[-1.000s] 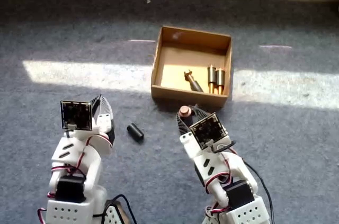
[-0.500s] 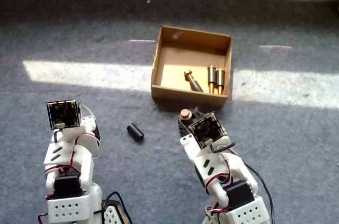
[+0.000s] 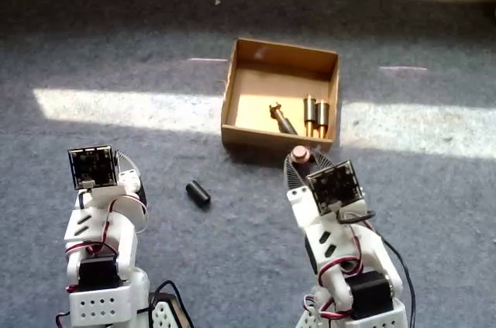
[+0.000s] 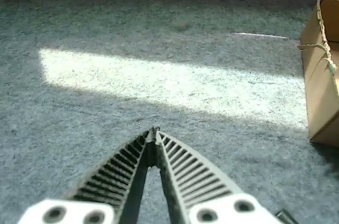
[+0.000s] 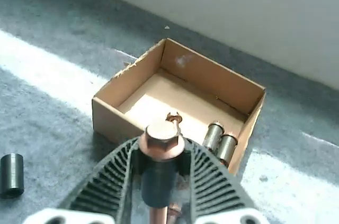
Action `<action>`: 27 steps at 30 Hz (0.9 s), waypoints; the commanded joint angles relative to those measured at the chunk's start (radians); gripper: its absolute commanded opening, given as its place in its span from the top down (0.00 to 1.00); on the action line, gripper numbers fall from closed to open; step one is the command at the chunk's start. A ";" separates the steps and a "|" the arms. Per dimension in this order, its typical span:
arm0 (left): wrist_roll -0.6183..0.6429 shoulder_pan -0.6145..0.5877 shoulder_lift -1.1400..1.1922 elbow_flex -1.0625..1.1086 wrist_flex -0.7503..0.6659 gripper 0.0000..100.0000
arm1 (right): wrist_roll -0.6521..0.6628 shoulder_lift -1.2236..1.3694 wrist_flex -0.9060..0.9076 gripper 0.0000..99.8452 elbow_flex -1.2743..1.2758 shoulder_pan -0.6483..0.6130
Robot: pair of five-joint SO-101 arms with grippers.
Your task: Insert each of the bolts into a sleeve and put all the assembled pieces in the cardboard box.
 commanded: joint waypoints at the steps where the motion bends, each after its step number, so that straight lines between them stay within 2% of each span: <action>1: -0.014 -0.013 -0.008 0.022 0.002 0.99 | 0.008 0.005 -0.031 0.99 -0.099 0.012; 5: -0.014 -0.010 -0.008 0.022 0.003 0.99 | 0.008 0.124 -0.124 0.99 -0.108 0.012; 10: -0.014 -0.010 -0.008 0.022 0.003 0.99 | 0.003 0.394 -0.226 0.99 -0.231 0.012; 27: -0.014 -0.010 -0.008 0.022 0.003 0.99 | 0.003 1.259 -0.851 0.99 -0.447 0.025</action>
